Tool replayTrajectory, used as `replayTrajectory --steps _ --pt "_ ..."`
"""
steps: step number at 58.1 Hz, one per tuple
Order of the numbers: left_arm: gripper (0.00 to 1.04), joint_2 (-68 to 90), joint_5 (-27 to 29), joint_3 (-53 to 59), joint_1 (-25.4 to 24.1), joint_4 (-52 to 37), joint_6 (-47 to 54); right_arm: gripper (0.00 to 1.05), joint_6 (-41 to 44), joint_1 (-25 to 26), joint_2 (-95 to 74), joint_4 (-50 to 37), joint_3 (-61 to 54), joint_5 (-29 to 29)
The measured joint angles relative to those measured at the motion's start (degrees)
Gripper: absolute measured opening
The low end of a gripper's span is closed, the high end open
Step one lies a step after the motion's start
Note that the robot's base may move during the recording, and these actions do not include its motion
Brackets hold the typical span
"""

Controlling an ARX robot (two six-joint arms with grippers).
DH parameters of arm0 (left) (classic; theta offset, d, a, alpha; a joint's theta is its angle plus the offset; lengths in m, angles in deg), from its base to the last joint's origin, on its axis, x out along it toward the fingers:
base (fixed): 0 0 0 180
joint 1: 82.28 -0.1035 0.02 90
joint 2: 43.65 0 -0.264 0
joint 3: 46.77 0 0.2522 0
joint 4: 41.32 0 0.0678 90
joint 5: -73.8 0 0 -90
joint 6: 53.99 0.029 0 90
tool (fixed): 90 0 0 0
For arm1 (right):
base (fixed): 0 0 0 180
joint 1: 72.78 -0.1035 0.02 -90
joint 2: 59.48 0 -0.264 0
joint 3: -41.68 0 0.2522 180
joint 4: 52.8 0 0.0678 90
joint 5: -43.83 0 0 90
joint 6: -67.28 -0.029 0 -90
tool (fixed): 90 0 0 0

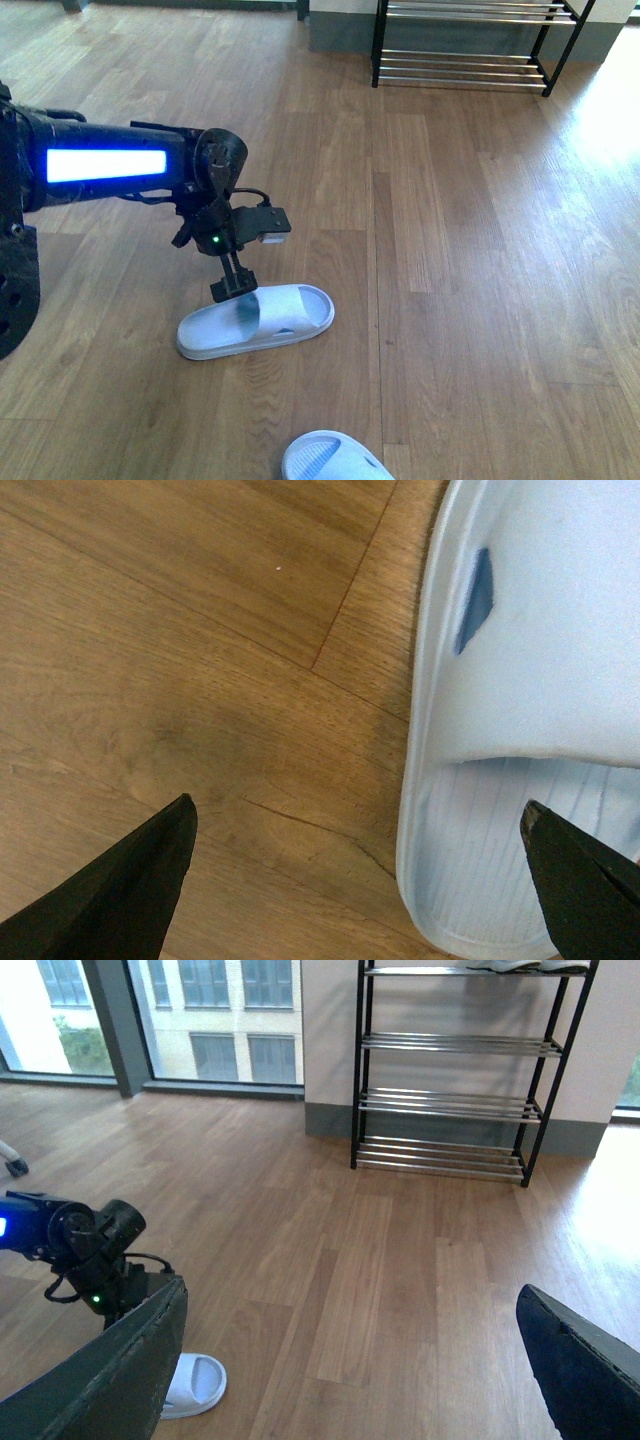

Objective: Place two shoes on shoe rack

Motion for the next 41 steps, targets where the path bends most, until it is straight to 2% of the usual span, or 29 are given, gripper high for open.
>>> replayTrajectory --steps 13,25,32,37,41 --pt "0.95 4.8 -3.3 -4.8 1.0 1.1 -0.1 0.95 0.0 0.0 0.0 0.0 0.0 0.0" --pt "0.95 5.8 -7.0 -4.9 1.4 -1.2 2.2 0.95 0.0 0.0 0.0 0.0 0.0 0.0" --pt "0.95 6.2 -11.1 -4.4 1.5 -4.5 5.0 0.95 0.0 0.0 0.0 0.0 0.0 0.0" --pt "0.84 4.7 -13.4 1.4 1.4 -13.2 4.6 0.95 0.0 0.0 0.0 0.0 0.0 0.0" --pt "0.74 3.8 -13.7 4.7 1.5 -15.4 4.2 0.95 0.0 0.0 0.0 0.0 0.0 0.0"
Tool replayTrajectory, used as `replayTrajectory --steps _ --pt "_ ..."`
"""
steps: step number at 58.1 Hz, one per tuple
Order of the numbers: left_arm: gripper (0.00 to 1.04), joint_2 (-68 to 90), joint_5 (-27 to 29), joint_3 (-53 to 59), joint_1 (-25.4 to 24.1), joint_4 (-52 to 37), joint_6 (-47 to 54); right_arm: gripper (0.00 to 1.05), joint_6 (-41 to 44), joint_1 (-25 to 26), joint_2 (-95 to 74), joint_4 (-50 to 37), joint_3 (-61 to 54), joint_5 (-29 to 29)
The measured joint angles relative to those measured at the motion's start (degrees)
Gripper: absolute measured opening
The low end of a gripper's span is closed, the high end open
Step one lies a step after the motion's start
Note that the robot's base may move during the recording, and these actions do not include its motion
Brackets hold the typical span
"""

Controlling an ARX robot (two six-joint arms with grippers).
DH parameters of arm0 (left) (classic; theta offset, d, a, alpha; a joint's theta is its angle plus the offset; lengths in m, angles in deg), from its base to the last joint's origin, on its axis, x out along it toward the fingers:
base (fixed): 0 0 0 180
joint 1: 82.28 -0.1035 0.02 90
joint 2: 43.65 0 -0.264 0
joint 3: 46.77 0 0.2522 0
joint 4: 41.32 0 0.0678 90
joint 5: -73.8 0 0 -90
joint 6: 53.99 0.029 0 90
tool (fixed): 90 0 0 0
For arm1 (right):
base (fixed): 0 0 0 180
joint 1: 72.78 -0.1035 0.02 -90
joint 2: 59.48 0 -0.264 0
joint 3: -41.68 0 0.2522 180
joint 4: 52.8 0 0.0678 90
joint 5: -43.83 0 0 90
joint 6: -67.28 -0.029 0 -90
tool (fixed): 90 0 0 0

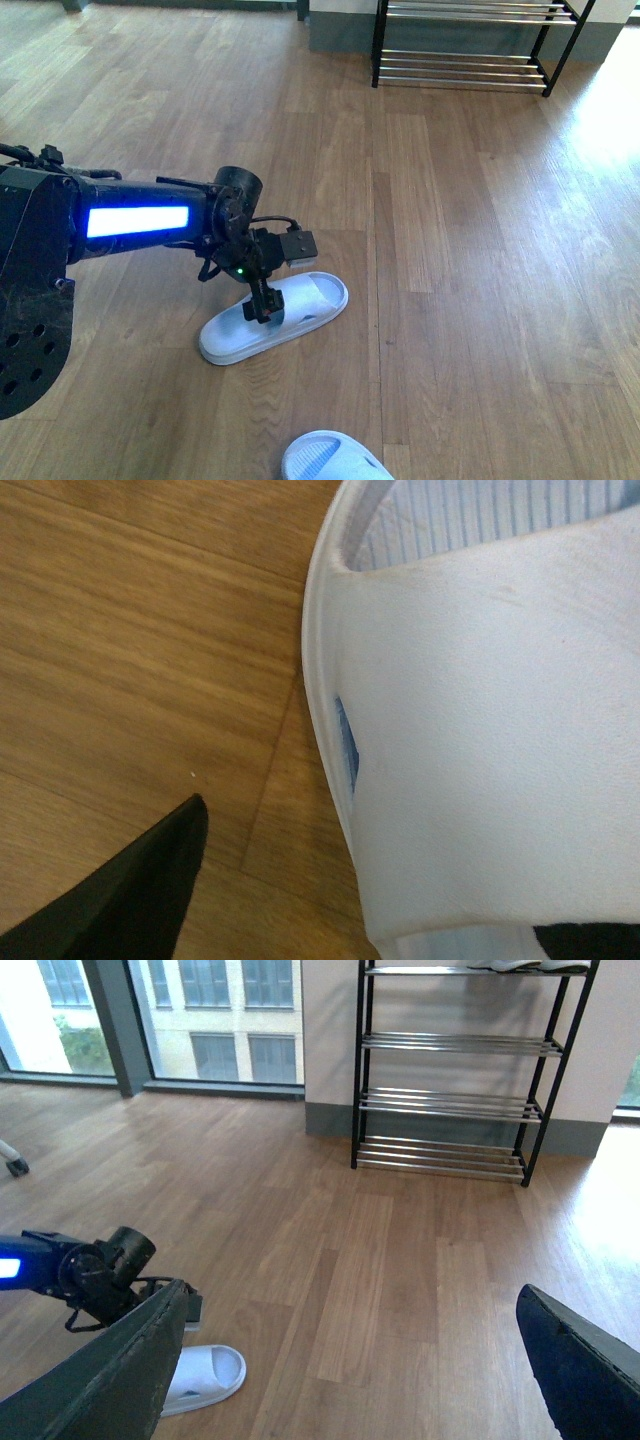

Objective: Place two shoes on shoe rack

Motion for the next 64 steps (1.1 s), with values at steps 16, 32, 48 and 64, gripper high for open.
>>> replayTrajectory --steps 16,32,48,64 --pt "0.33 -2.5 2.6 6.9 -0.1 -3.9 -2.0 0.95 0.0 0.0 0.0 0.0 0.0 0.0" --pt "0.02 -14.9 10.2 22.4 -2.1 -12.7 -18.8 0.95 0.0 0.0 0.0 0.0 0.0 0.0" --pt "0.02 -46.5 20.6 58.5 -6.3 -29.6 -36.3 0.95 0.0 0.0 0.0 0.0 0.0 0.0" --pt "0.02 -62.5 27.8 81.1 -5.4 -36.9 -50.8 0.95 0.0 0.0 0.0 0.0 0.0 0.0"
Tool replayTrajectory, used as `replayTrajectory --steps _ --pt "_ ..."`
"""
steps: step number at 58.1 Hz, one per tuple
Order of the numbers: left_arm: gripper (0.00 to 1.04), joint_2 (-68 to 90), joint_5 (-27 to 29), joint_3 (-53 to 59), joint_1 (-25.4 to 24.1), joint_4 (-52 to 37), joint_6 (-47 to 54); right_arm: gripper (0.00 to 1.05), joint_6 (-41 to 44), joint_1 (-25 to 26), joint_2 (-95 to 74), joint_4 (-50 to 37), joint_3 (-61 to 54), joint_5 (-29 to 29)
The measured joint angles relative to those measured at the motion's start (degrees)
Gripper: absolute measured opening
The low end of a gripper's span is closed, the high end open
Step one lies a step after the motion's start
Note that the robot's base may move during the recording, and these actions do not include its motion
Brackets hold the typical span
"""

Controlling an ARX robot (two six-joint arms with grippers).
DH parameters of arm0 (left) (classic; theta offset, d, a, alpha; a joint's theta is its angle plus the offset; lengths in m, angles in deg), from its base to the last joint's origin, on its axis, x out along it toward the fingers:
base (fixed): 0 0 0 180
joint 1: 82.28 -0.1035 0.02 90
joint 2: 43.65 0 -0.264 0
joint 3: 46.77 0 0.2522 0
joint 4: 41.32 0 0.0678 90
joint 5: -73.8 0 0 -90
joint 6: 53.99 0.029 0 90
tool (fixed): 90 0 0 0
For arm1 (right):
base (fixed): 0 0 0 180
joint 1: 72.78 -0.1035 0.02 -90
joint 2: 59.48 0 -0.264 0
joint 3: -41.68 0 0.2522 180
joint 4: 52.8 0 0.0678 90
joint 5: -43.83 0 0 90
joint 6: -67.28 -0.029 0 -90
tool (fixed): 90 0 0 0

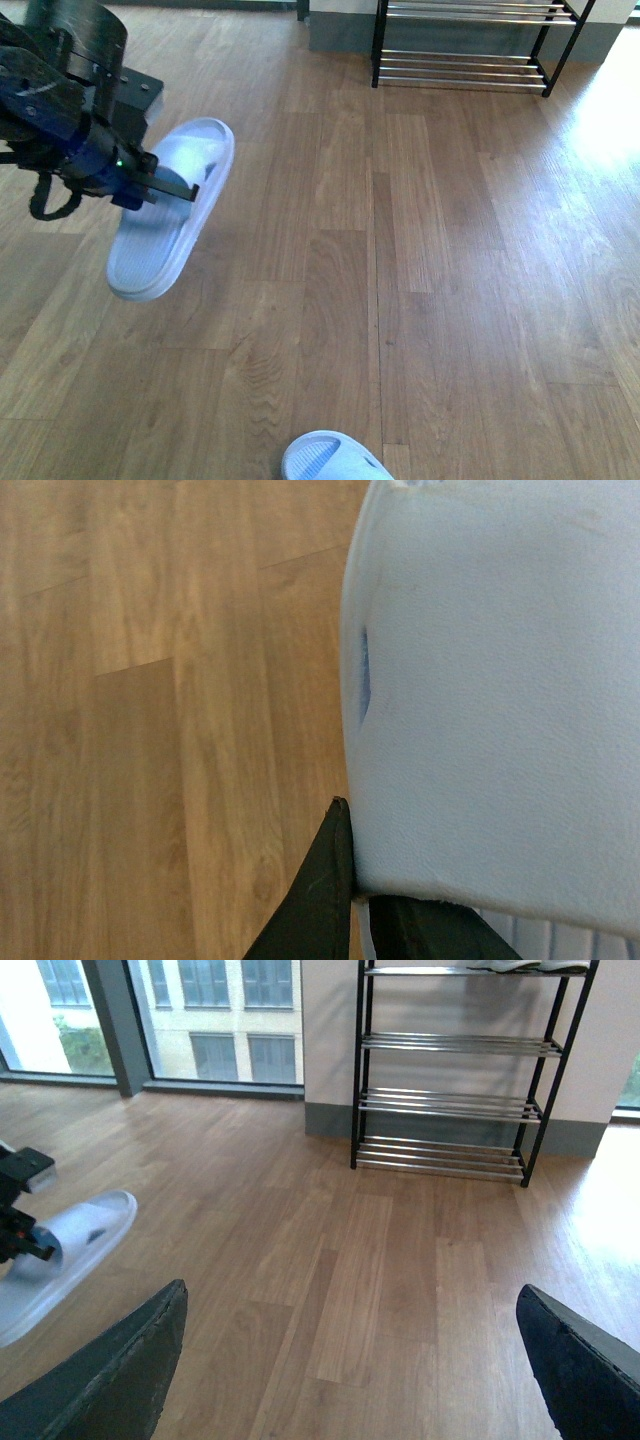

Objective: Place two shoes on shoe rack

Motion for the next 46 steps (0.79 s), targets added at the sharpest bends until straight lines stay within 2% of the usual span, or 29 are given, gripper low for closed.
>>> replayTrajectory --steps 16,30,35,38,46 --pt "0.02 -18.9 10.3 18.6 0.5 -9.8 -7.8 0.95 0.0 0.0 0.0 0.0 0.0 0.0" --pt "0.02 -31.4 22.9 35.9 2.7 -21.5 -11.8 0.95 0.0 0.0 0.0 0.0 0.0 0.0" --pt "0.02 -32.2 26.7 39.6 3.9 -26.7 -11.9 0.95 0.0 0.0 0.0 0.0 0.0 0.0" --pt "0.02 -30.9 30.6 42.5 4.3 -33.3 -11.4 0.95 0.0 0.0 0.0 0.0 0.0 0.0" --pt "0.02 -25.7 32.3 45.2 3.8 -42.5 -13.3 0.95 0.0 0.0 0.0 0.0 0.0 0.0"
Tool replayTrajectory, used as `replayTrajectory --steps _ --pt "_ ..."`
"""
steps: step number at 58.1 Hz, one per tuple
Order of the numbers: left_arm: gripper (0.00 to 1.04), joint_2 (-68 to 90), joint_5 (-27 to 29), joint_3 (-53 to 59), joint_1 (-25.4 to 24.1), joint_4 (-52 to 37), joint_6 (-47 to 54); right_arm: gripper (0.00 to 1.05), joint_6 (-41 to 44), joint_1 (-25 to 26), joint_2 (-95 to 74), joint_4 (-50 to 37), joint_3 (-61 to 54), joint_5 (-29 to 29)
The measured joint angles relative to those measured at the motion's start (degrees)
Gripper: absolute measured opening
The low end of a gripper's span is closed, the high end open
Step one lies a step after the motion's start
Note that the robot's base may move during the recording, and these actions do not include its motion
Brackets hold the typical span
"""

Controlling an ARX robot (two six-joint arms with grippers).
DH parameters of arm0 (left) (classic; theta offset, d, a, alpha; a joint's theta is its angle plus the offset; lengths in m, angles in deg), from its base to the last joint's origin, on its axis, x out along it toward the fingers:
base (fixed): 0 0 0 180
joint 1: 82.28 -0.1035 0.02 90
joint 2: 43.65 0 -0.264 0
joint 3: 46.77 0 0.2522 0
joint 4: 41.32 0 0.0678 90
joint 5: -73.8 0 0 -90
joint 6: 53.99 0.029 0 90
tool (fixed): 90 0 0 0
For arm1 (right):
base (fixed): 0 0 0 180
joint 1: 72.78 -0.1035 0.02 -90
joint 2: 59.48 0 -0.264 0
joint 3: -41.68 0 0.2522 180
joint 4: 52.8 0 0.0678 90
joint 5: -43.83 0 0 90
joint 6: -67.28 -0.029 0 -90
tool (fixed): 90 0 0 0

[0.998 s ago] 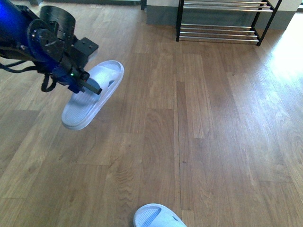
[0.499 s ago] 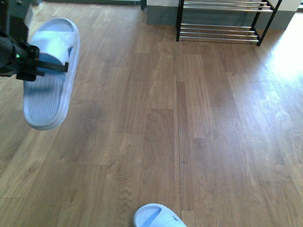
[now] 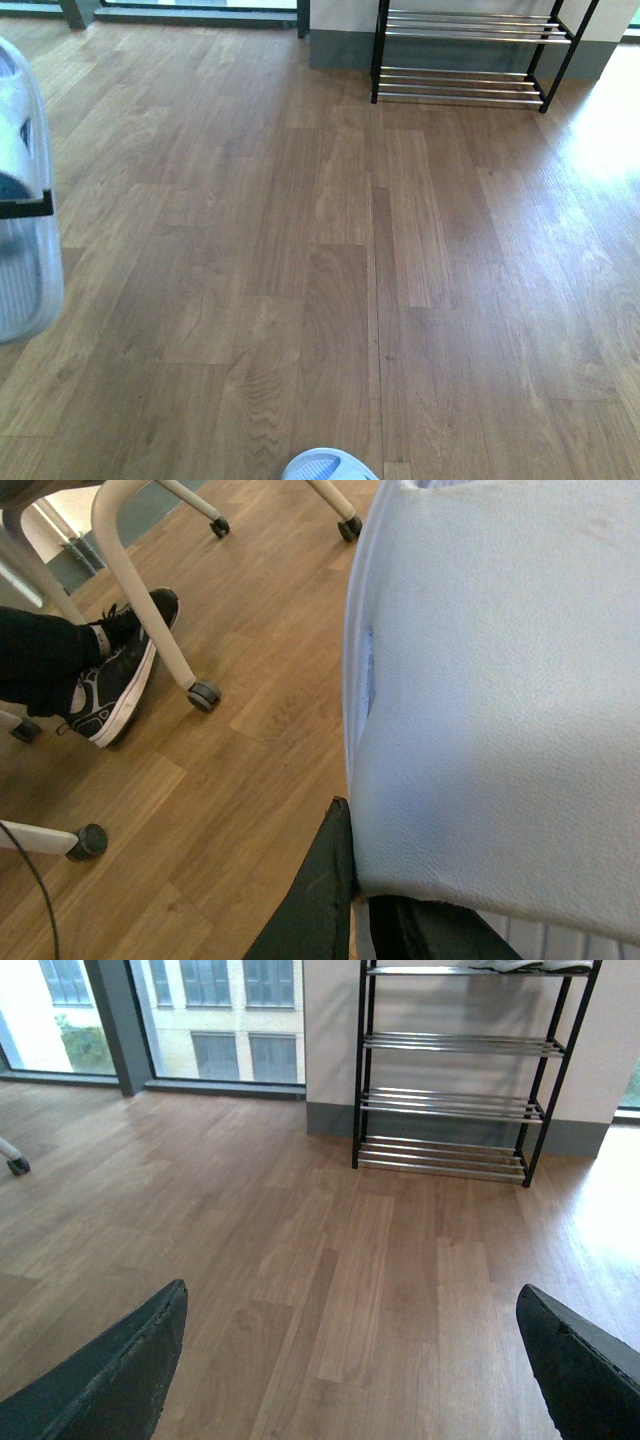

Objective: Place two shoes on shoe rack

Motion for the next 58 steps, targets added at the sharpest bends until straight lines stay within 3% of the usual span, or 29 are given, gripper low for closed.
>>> replayTrajectory --steps 7,58 --pt "0.02 0.2 1.1 0.3 1.4 -9.5 4.2 0.95 0.0 0.0 0.0 0.0 0.0 0.0" --pt "0.02 2.0 0.0 0.1 2.5 -9.3 5.5 0.95 0.0 0.0 0.0 0.0 0.0 0.0"
